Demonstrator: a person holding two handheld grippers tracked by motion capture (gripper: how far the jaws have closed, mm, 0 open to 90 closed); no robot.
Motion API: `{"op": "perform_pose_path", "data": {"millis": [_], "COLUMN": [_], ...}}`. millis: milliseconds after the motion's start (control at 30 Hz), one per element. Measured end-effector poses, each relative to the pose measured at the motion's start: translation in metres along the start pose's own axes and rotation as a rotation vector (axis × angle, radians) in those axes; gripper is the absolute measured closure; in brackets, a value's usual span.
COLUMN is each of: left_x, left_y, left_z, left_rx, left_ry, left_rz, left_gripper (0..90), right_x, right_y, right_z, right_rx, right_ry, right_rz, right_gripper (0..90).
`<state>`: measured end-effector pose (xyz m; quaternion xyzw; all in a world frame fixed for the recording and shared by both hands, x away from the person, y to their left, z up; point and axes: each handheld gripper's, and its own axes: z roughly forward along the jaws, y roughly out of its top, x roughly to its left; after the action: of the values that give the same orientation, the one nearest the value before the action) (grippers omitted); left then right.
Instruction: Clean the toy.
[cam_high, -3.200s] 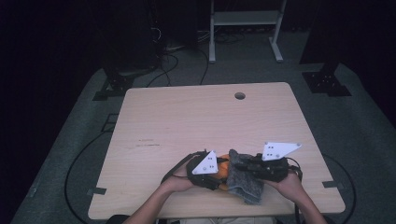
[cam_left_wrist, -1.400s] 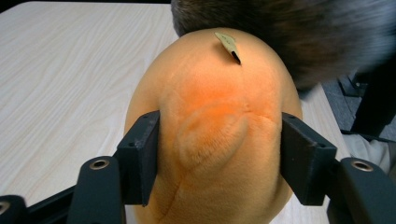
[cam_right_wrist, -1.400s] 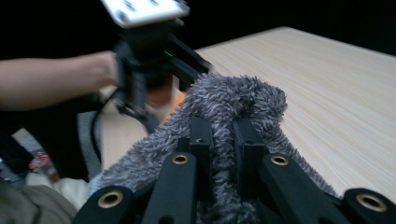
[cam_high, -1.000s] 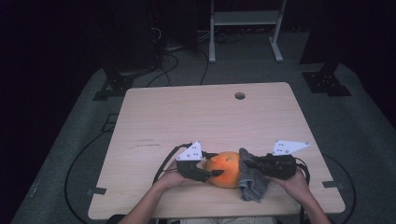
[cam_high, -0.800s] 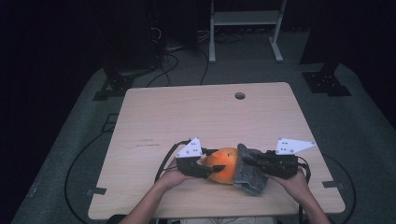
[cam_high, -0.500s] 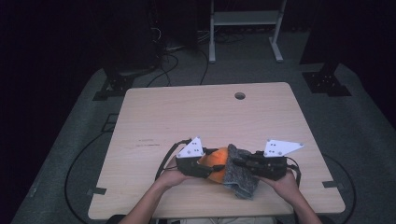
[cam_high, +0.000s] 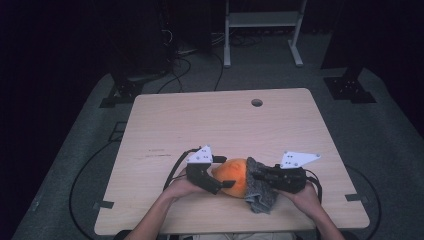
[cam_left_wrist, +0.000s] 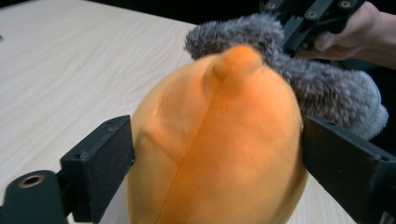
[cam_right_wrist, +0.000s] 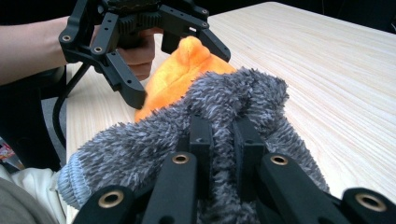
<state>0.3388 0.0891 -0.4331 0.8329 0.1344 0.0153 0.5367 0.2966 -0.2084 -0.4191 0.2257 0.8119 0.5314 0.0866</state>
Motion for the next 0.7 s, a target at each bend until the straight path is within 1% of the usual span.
{"op": "perform_pose_path", "data": {"millis": [67, 100, 200, 233, 267, 300, 333, 367, 400, 433, 467, 500, 567, 600, 633, 700], "left_x": [0.004, 0.006, 0.007, 0.007, 0.006, 0.005, 0.003, 0.002, 0.000, -0.001, -0.003, -0.004, -0.006, -0.009, -0.011, -0.012], "left_y": [-0.002, -0.004, -0.008, -0.009, -0.009, -0.009, -0.008, -0.006, -0.004, -0.001, 0.003, 0.009, 0.015, 0.018, 0.021, 0.025], "left_z": [0.002, 0.002, 0.004, 0.004, 0.004, 0.003, 0.003, 0.002, 0.000, -0.002, -0.006, -0.011, -0.017, -0.020, -0.023, -0.026], "left_rx": [0.014, 0.023, 0.065, 0.077, 0.077, 0.065, 0.059, 0.055, 0.042, 0.025, 0.000, -0.027, -0.050, -0.058, -0.060, -0.043], "left_ry": [-0.021, -0.031, -0.049, -0.050, -0.048, -0.039, -0.029, -0.011, -0.001, 0.000, 0.010, 0.016, 0.009, 0.015, 0.025, 0.052], "left_rz": [-0.040, -0.053, -0.051, -0.040, -0.023, -0.006, 0.003, 0.026, 0.039, 0.043, 0.044, 0.039, 0.042, 0.045, 0.051, 0.064], "left_gripper": [6.2, 5.6, 5.3, 5.9, 8.0, 12.4, 19.4, 24.4, 30.5, 34.0, 36.8, 38.0, 38.9, 39.2, 39.8, 41.1], "right_x": [-0.002, -0.003, -0.007, -0.008, -0.009, -0.011, -0.012, -0.013, -0.013, -0.013, -0.014, -0.015, -0.015, -0.015, -0.015, -0.012], "right_y": [-0.001, -0.002, -0.005, -0.006, -0.007, -0.008, -0.009, -0.009, -0.009, -0.008, -0.008, -0.007, -0.004, -0.002, 0.001, 0.008], "right_z": [-0.001, -0.002, -0.005, -0.006, -0.007, -0.008, -0.008, -0.009, -0.010, -0.011, -0.014, -0.017, -0.022, -0.024, -0.026, -0.030], "right_rx": [0.001, 0.001, -0.004, -0.003, -0.003, -0.004, -0.006, -0.007, -0.005, -0.011, -0.025, -0.037, -0.071, -0.102, -0.125, -0.163], "right_ry": [-0.003, -0.004, -0.011, -0.016, -0.021, -0.024, -0.022, -0.024, -0.030, -0.037, -0.036, -0.033, -0.021, -0.006, 0.003, -0.004], "right_rz": [0.004, 0.010, 0.031, 0.034, 0.041, 0.045, 0.058, 0.058, 0.054, 0.058, 0.076, 0.089, 0.094, 0.100, 0.105, 0.095], "right_gripper": [80.5, 80.5, 80.5, 80.5, 80.5, 80.5, 80.4, 80.4, 80.4, 80.3, 80.3, 80.3, 80.3, 80.3, 80.3, 80.4]}}
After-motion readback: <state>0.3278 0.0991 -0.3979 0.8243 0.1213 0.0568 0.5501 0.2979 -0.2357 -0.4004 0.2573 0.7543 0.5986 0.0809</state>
